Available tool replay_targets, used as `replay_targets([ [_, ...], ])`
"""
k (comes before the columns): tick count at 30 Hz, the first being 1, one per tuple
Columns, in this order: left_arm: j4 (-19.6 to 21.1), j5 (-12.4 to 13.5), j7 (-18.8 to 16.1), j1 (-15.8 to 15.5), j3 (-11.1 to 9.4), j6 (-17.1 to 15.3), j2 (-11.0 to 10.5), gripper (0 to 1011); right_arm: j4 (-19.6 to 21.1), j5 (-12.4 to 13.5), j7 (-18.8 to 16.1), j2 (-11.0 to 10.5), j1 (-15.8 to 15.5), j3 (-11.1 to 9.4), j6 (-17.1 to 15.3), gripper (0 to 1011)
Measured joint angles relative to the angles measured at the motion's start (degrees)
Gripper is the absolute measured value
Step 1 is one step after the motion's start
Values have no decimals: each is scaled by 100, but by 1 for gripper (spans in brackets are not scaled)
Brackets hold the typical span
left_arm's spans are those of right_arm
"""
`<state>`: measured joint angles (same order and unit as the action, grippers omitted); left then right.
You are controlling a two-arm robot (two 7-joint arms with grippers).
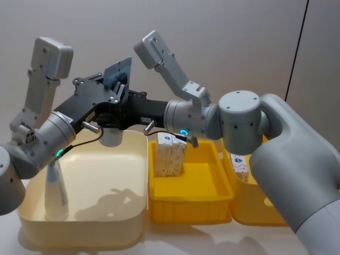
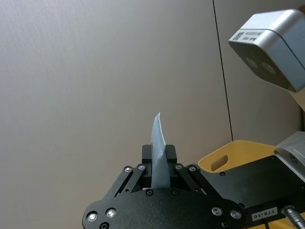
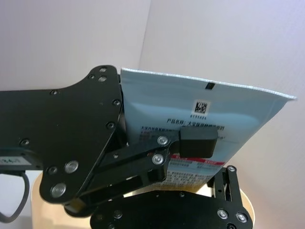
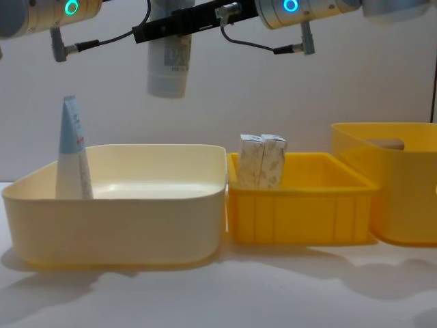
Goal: Bimanual collaborative sorting of washing and personal care products
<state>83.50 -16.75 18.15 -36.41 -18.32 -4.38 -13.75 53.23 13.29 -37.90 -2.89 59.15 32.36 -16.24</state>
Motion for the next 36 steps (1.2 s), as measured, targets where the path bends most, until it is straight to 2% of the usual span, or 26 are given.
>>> replay_targets([
  [5,10,5,-9,9,9,-2,-1,170,-74,15,12,33,45,6,27,791],
  [33,26,18,-23,26,23,-10,-2,170,-191,42,41,87,114,12,63,610],
  [36,26,19,-23,26,23,-11,-2,229,-193,42,43,88,116,11,65,599],
])
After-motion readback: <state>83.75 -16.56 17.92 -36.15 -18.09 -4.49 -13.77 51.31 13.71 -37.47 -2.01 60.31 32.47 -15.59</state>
